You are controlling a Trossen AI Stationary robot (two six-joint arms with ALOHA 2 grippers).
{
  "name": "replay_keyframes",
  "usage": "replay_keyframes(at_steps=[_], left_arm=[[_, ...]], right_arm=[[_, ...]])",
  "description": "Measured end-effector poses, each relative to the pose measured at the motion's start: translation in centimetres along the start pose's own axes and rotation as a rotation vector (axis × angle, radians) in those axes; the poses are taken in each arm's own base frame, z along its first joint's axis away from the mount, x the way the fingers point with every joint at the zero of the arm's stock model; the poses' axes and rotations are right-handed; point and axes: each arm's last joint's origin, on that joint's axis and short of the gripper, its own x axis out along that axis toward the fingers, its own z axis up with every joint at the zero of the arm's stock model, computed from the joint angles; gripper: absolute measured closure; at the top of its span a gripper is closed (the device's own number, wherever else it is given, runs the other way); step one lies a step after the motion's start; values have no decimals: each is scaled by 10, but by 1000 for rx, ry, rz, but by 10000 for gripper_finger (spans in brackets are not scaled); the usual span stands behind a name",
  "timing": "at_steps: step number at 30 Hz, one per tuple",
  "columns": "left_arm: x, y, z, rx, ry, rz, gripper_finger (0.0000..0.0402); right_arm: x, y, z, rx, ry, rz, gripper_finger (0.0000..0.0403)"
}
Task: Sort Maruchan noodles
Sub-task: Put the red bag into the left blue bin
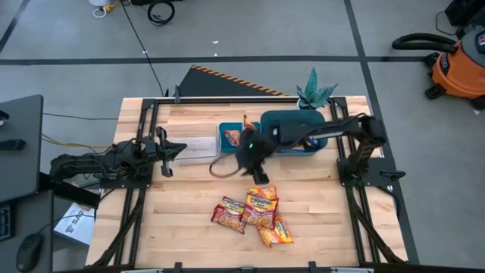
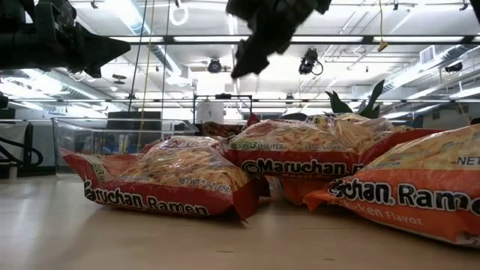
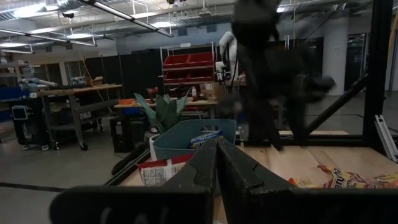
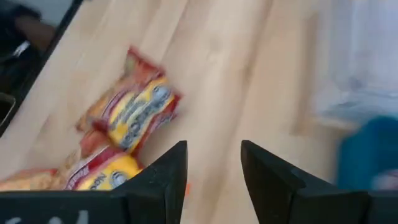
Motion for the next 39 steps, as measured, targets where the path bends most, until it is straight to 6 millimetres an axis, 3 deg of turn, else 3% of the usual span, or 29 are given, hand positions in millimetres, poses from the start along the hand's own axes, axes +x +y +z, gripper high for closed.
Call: replay_keyframes(at_steps=[7, 10, 14, 21, 26, 31, 39], left_arm=[[0, 0, 0, 0, 0, 0, 383], [0, 0, 0, 0, 0, 0, 383], [0, 0, 0, 0, 0, 0, 383], [0, 0, 0, 0, 0, 0, 383], [0, 0, 0, 0, 0, 0, 383], [0, 0, 0, 0, 0, 0, 383], [0, 0, 0, 0, 0, 0, 383]], right_arm=[[65, 23, -17, 35, 150, 106, 246], [79, 29, -23, 80, 193, 157, 241], [82, 33, -25, 139, 206, 204, 226], [82, 34, -28, 154, 250, 127, 197], [84, 34, -32, 159, 273, 123, 198], [88, 34, -43, 155, 304, 126, 235], [89, 34, -45, 96, 304, 120, 334]])
